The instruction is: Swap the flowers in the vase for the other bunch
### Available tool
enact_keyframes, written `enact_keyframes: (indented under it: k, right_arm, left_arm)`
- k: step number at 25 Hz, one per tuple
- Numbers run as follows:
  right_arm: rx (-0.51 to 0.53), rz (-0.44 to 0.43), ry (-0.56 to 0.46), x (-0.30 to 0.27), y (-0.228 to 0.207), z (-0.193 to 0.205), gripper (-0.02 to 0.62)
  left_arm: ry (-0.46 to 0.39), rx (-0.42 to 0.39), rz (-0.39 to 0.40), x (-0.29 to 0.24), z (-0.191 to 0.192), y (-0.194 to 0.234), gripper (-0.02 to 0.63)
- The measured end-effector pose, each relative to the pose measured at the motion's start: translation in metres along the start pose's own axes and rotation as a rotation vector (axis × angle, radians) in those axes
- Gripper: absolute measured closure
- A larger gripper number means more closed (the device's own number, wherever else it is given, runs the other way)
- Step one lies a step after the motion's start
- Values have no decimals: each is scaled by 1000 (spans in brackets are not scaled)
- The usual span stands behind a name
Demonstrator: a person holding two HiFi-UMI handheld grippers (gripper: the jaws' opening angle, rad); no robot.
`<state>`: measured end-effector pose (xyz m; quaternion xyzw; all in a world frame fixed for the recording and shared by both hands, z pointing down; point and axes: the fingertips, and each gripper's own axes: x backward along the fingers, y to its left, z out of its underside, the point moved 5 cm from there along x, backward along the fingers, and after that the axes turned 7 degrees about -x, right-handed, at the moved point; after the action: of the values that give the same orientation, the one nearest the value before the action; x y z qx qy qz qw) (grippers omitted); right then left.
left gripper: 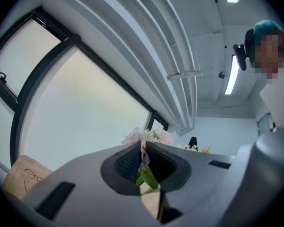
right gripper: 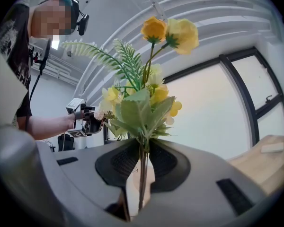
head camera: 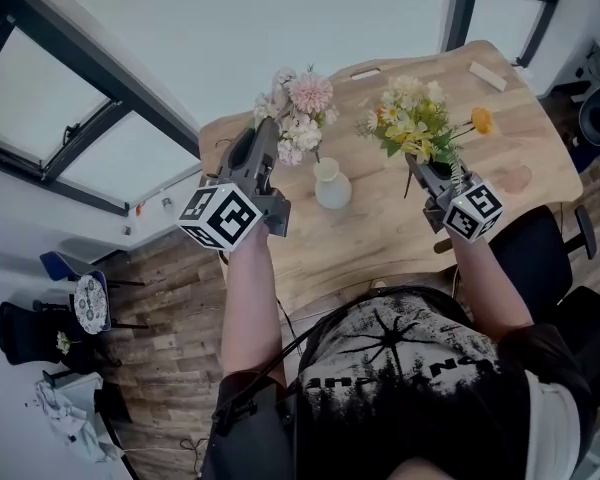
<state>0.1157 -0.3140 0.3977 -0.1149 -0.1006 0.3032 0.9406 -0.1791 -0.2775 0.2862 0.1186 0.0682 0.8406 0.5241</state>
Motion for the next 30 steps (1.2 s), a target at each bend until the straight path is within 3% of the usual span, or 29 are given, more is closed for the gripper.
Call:
enact_keyframes:
  k: [11,22,30]
  right_arm:
    - [-10,-38,3,-2,-4,6,532]
    - [15,-138,49,-27,0,7,532]
    - [28,-271,32,-74,27,-1,532]
  left_arm:
    - [-47,-44,-48,17,-23,-2,566]
    - [-11,-13,-202,65,15,17,566]
    - [14,26,-306,107,39,31,566]
